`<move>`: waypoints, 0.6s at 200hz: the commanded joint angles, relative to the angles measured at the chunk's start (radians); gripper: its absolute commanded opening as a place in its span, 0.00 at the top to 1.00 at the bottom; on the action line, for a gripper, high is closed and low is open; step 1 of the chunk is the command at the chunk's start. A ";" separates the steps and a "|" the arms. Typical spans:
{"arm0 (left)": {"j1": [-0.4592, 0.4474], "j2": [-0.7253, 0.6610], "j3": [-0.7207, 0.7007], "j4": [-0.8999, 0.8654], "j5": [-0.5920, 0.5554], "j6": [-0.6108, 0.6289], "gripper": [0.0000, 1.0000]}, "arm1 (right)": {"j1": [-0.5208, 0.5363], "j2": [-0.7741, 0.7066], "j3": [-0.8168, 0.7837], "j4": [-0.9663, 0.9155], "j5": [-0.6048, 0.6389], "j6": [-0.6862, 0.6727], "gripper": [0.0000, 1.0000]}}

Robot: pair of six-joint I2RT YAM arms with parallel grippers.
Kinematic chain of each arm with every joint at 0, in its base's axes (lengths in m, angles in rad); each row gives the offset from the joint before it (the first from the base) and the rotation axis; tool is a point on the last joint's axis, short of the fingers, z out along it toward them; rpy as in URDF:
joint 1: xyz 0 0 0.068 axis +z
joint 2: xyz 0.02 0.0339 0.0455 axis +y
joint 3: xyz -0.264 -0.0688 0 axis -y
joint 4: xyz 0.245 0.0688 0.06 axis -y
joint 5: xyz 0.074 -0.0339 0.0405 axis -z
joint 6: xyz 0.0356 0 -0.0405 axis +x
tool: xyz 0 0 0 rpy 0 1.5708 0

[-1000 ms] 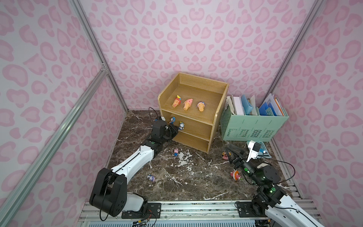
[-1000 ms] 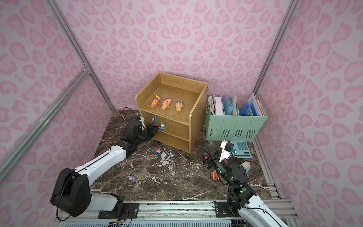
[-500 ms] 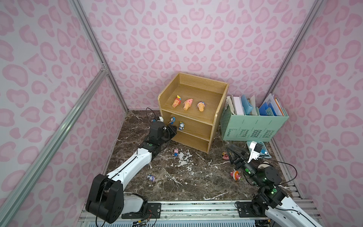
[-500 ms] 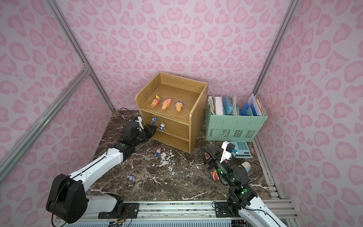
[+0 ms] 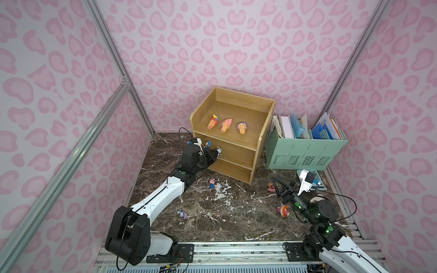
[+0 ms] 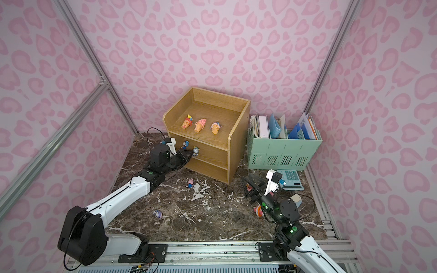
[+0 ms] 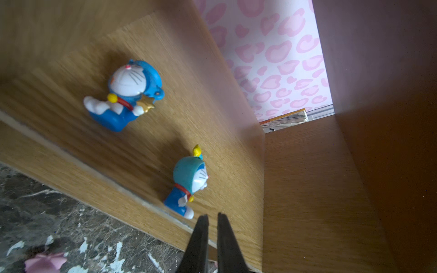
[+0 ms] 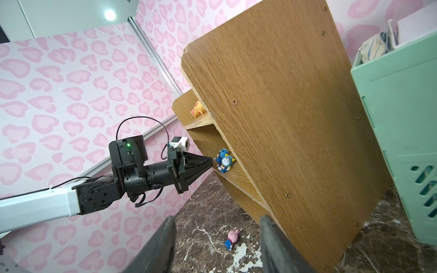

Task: Organize plastic toys on shelves
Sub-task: Adjust the plastic toy on the shelf.

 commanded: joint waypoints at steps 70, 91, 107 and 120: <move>-0.001 0.068 0.051 -0.010 -0.076 0.032 0.88 | 0.000 -0.008 0.011 0.003 0.000 -0.008 0.41; 0.002 0.069 0.051 -0.032 -0.101 0.038 0.88 | 0.001 -0.008 0.010 0.003 0.001 -0.010 0.41; 0.007 0.074 0.045 -0.034 -0.103 0.036 0.88 | 0.000 -0.008 0.011 0.005 0.001 -0.010 0.41; 0.008 0.079 0.045 -0.034 -0.101 0.034 0.88 | 0.001 -0.010 0.012 0.003 0.001 -0.010 0.41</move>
